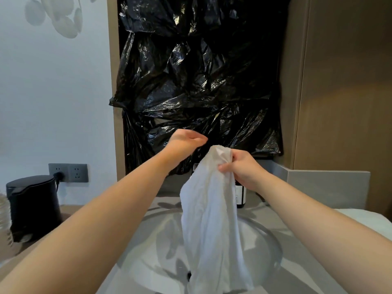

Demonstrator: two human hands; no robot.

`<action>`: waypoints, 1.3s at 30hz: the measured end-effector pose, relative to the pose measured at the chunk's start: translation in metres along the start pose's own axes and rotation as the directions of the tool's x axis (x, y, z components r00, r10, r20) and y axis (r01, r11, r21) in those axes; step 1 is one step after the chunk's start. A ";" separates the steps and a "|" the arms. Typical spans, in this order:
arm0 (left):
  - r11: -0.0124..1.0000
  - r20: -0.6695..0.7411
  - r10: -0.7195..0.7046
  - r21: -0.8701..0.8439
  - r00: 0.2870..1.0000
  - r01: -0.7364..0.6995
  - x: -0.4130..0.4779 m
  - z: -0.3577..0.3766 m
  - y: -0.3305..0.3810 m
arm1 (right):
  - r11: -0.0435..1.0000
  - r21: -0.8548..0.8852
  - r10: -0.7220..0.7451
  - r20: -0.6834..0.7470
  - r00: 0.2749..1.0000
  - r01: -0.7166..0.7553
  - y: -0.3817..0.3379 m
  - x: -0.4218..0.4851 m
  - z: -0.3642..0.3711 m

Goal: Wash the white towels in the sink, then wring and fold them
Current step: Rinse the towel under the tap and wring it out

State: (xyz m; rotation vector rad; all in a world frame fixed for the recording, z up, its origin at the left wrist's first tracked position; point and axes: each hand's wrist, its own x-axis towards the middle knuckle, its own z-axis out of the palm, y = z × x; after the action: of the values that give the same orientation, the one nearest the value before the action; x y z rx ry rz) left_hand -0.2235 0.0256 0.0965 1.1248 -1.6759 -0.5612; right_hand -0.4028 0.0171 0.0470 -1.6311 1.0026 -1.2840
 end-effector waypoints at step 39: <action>0.945 0.329 0.103 0.262 0.939 -0.196 0.020 -0.026 -0.063 | 0.973 0.198 0.150 -0.150 0.977 -0.118 0.018 0.022 -0.056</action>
State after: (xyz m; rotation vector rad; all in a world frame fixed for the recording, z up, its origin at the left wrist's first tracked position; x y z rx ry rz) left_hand -0.1755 -0.0172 0.0666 1.1436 -2.1557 -0.4155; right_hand -0.4561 -0.0169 0.0460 -1.3088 1.0381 -1.3931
